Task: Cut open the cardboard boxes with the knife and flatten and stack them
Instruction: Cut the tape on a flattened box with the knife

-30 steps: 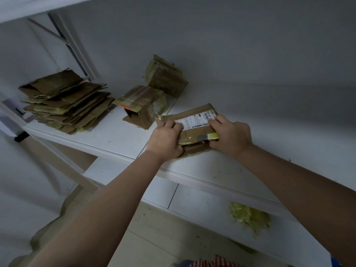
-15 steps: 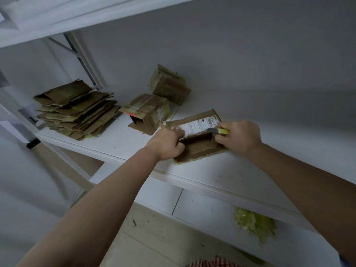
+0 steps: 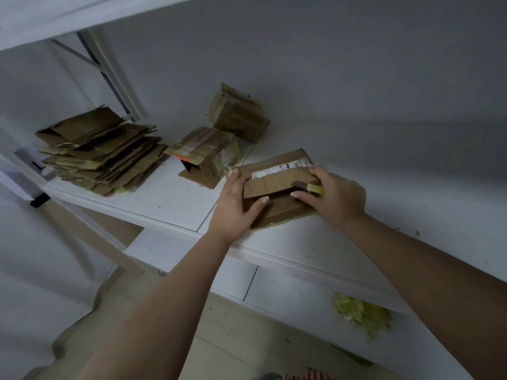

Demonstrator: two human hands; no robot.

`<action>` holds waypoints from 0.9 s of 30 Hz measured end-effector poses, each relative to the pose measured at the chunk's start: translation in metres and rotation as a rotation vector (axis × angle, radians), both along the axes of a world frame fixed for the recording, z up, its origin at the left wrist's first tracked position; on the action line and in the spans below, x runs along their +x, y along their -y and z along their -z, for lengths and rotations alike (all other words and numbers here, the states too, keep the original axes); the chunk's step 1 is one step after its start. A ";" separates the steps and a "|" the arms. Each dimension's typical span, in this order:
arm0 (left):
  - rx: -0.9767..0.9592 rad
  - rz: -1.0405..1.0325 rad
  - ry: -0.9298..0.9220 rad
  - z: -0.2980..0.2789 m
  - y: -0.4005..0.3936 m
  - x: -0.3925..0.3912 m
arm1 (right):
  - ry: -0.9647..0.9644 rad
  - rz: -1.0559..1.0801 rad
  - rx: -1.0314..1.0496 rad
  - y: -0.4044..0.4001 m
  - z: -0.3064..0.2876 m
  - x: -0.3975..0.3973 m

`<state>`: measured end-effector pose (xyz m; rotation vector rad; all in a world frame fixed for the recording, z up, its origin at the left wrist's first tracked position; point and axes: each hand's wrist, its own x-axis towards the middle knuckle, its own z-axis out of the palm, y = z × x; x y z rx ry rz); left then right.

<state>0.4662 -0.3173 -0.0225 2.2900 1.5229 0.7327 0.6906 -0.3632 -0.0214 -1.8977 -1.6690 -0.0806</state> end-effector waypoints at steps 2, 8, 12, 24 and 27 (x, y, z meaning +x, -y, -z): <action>0.015 -0.056 -0.006 0.005 0.002 0.010 | -0.031 0.048 -0.042 -0.003 0.000 -0.005; 0.102 -0.262 0.035 0.012 -0.006 0.030 | -0.050 0.105 -0.064 -0.007 0.000 -0.006; 0.090 -0.271 -0.020 0.004 -0.010 0.041 | -0.105 0.131 -0.079 -0.004 0.003 0.000; -0.031 -0.022 0.010 0.005 -0.001 0.026 | -0.096 0.047 -0.200 0.006 -0.008 0.014; -0.052 0.074 0.093 0.006 0.009 0.014 | -0.060 -0.011 -0.195 0.008 -0.005 0.016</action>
